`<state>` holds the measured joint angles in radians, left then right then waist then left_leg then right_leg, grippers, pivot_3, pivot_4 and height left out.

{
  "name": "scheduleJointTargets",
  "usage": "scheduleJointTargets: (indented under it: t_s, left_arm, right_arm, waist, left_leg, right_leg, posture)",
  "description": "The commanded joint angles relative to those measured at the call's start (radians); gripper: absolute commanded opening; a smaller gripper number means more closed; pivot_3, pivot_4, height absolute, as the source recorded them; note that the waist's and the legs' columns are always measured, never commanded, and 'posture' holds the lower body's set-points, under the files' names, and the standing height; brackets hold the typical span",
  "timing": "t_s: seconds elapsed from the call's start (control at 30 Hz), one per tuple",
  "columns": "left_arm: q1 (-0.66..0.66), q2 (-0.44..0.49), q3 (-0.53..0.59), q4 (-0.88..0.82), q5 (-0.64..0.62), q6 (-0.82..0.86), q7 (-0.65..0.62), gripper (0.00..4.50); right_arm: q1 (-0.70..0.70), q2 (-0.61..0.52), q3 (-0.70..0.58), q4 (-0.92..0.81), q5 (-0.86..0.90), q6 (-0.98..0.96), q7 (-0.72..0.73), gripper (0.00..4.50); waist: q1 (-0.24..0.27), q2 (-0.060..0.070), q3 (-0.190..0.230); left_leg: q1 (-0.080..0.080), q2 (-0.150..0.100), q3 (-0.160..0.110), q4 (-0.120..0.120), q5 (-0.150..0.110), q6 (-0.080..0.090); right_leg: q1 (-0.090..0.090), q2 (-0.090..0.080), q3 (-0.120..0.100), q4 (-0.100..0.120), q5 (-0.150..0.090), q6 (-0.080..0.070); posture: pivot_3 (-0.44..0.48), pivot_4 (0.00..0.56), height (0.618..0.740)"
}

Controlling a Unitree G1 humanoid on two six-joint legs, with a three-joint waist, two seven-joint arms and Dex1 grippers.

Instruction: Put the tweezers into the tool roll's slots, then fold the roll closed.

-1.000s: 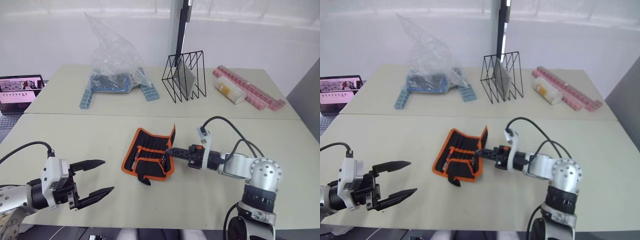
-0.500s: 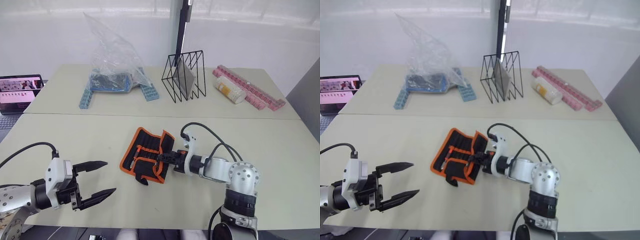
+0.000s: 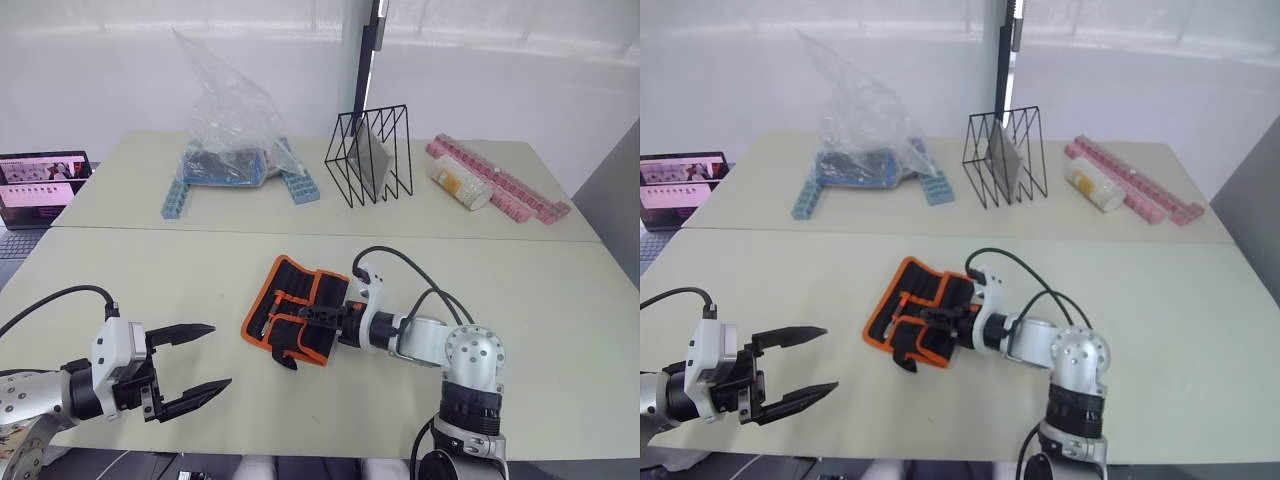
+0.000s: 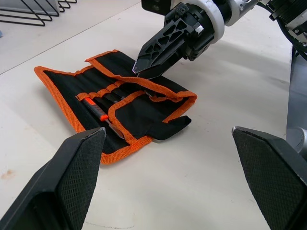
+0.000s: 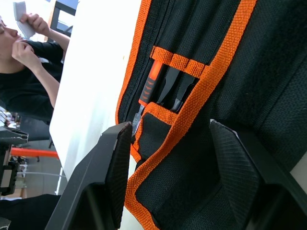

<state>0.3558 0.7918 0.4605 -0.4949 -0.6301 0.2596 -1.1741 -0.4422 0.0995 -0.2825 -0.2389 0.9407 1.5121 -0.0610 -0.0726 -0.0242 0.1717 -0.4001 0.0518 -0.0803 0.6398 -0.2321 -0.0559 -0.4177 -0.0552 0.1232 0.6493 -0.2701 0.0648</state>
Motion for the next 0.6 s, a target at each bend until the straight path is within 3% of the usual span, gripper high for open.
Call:
scheduleJointTargets:
  t_s: [0.03,0.33,0.6]
  left_arm:
    - [0.000,0.007,0.016,0.001,0.000,-0.025,-0.010,4.50]
    - [0.006,0.010,0.017,0.008,0.008,-0.032,-0.023,4.50]
    - [0.006,0.019,0.023,0.016,0.006,-0.040,-0.028,4.50]
  right_arm:
    - [0.045,-0.047,0.003,0.047,-0.047,-0.012,0.023,2.56]
    - [0.095,-0.187,0.105,0.065,-0.081,-0.178,0.212,2.56]
    - [0.144,-0.399,0.367,-0.005,-0.216,-0.494,0.534,2.56]
  waist:
    - [0.000,0.000,0.000]
    - [0.003,0.000,-0.004]
    - [0.001,0.000,-0.004]
  left_leg:
    - [0.000,0.000,0.000,0.000,0.000,0.000]
    - [0.006,0.000,0.000,0.000,0.000,0.000]
    - [0.011,0.000,0.000,0.000,0.000,0.000]
  right_leg:
    - [0.000,0.000,0.000,0.000,0.000,0.000]
    - [0.008,0.000,0.000,-0.002,-0.003,0.004]
    - [0.013,0.000,0.000,-0.003,-0.005,0.006]
  posture:
    - [0.000,0.150,0.718]
    - [0.000,0.150,0.718]
    - [0.000,0.150,0.718]
